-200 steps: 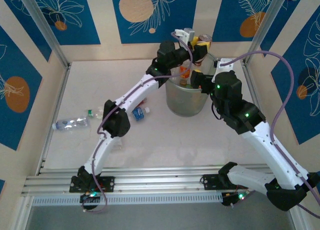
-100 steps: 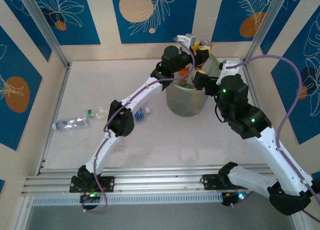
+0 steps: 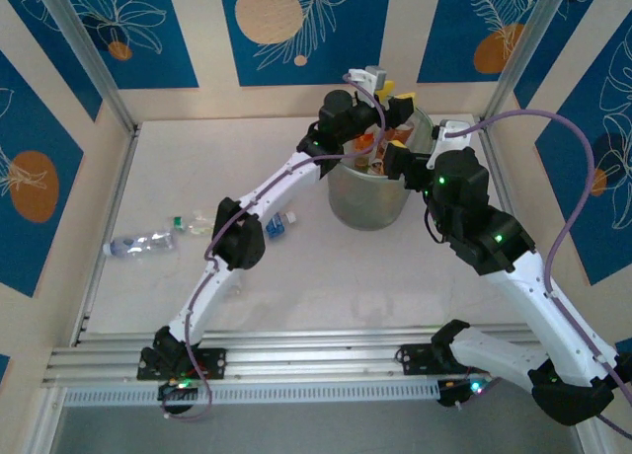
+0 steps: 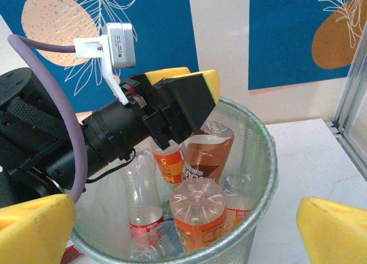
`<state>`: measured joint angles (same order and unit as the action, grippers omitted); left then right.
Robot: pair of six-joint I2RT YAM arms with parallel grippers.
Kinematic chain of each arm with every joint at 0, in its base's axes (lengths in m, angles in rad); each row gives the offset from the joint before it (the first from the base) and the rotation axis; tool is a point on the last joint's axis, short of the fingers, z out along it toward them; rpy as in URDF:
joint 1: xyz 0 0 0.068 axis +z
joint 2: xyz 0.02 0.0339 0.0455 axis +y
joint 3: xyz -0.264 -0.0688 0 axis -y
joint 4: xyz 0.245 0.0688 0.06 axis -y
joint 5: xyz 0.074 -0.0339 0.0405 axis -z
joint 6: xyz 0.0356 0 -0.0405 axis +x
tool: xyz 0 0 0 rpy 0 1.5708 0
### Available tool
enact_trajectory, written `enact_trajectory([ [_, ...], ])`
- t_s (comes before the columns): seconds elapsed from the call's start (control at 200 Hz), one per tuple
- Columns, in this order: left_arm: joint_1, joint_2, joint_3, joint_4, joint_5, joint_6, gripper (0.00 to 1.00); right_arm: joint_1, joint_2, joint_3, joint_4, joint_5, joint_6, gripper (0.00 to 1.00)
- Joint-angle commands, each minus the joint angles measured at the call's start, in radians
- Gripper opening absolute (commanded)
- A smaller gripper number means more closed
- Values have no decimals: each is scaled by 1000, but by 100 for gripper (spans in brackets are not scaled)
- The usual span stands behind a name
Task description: Put the plastic bottles in the bin
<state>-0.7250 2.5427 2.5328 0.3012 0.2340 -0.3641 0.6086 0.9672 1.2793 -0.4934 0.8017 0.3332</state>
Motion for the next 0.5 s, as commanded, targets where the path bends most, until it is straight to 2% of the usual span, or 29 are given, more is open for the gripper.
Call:
enact_trajectory([
  [0.0,-6,-49,40,-15,-3,37,77,5,-14,-1,10,19,13,99],
  [0.165,-7,-123,40,-110,-29,91,80,5,-15,7,-4,14,15,99],
  [0.36,4,-260,6,-288,-191,154,84,5,-12,16,-23,2,17,99],
  [0.495,9,-404,-111,-333,-280,203,88,5,-8,24,-37,0,20,99],
])
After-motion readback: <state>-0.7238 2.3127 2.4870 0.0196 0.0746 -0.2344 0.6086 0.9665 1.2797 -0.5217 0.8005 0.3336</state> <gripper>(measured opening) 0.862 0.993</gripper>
